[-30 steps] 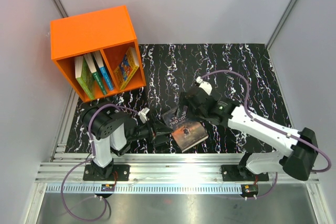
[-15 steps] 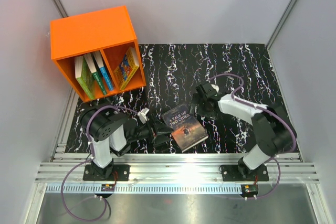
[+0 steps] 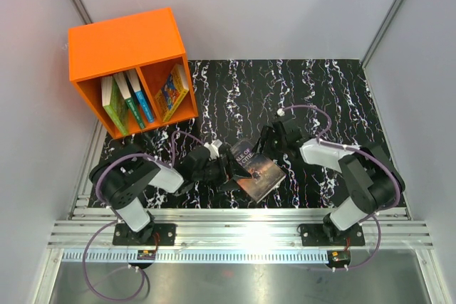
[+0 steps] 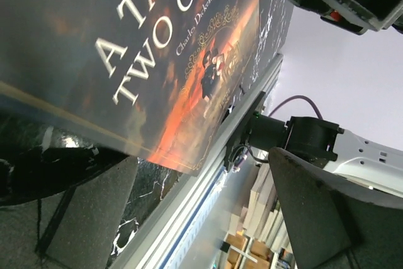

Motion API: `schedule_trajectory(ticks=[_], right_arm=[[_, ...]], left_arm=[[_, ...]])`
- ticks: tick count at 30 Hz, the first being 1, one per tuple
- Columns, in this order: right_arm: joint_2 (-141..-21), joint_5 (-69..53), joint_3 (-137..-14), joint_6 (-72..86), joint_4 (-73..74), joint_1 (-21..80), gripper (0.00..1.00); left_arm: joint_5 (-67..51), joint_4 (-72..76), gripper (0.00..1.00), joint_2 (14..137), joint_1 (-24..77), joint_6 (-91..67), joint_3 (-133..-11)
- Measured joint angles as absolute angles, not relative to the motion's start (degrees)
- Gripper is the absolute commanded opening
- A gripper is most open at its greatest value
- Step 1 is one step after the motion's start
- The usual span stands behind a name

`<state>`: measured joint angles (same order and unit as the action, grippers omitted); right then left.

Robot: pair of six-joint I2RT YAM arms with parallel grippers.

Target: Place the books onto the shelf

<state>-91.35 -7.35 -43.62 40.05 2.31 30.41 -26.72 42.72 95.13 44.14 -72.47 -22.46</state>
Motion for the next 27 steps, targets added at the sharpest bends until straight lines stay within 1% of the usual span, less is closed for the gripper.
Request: schedule_trajectory(ticks=[3, 4, 5, 7, 13, 16, 19, 24, 27], right_arm=[[-90.5, -7.0, -40.8, 40.4, -1.3, 30.2, 0.47], [-89.8, -6.9, -39.7, 40.6, -2.2, 30.0, 0.39], [-88.8, -6.9, -38.6, 40.8, -2.6, 29.9, 0.35], [-86.3, -7.1, -36.6, 41.6, -3.3, 29.8, 0.33], [-75.9, -10.2, -32.6, 43.6, -2.7, 29.8, 0.39], [-69.9, -13.8, -31.3, 44.7, -1.2, 30.4, 0.44], [-66.4, -16.5, -29.9, 45.5, -1.1, 31.2, 0.48], [-67.5, -16.6, -28.1, 46.0, -4.1, 32.8, 0.49], [-69.7, -14.4, -28.1, 46.2, -6.6, 34.7, 0.57]], left_arm=[[-28.5, 43.3, 0.99, 96.7, 44.1, -73.4, -22.9], [-29.3, 43.7, 0.99, 97.1, 44.0, -73.7, -22.9], [-30.0, 43.9, 0.99, 97.3, 44.1, -74.0, -22.9], [-31.0, 43.8, 0.99, 97.4, 44.2, -74.1, -22.9], [-32.0, 43.3, 0.99, 97.4, 44.1, -74.1, -22.9], [-32.5, 42.7, 0.99, 97.4, 43.9, -73.8, -23.3], [-32.6, 42.5, 0.99, 97.4, 43.9, -73.6, -23.4], [-33.0, 42.2, 0.99, 97.3, 43.8, -73.3, -23.5], [-33.4, 41.3, 0.99, 96.9, 43.7, -73.0, -23.5]])
